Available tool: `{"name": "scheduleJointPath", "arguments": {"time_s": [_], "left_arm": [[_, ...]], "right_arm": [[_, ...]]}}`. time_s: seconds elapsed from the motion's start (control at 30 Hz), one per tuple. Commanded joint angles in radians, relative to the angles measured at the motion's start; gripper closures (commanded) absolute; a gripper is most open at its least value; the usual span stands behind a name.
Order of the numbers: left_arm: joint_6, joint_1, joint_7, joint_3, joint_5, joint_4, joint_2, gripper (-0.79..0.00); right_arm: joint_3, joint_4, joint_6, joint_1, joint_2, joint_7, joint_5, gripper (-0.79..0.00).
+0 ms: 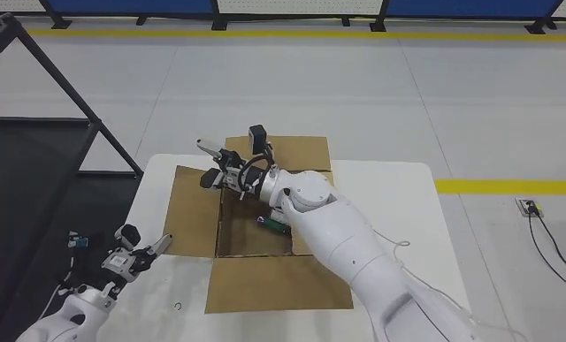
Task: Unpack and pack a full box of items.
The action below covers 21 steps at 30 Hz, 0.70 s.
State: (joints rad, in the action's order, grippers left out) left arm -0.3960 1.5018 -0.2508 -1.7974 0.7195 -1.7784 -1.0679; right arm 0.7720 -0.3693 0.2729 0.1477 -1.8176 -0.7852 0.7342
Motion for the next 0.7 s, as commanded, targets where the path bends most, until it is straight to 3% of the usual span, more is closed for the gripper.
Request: {"name": "scheduleJointPath", "arguments": {"time_s": [0.0,0.43,0.67], "left_arm": [[0.002,-0.001,-0.001,0.004,0.002,-0.001,0.0,-0.785],[0.041,-0.038,0.008,0.048,0.071,0.057,-0.002,-0.785],[0.032,-0.01,0.041,0.021,0.062,-0.011,-0.001,-0.785]], "right_arm": [[0.011,0.0,-0.002,0.002,0.005,0.0,-0.006,-0.785],[0.068,-0.03,-0.008,0.022,0.03,-0.006,-0.05,-0.785],[0.099,-0.051,0.001,0.037,0.043,-0.01,-0.072,-0.785]]}}
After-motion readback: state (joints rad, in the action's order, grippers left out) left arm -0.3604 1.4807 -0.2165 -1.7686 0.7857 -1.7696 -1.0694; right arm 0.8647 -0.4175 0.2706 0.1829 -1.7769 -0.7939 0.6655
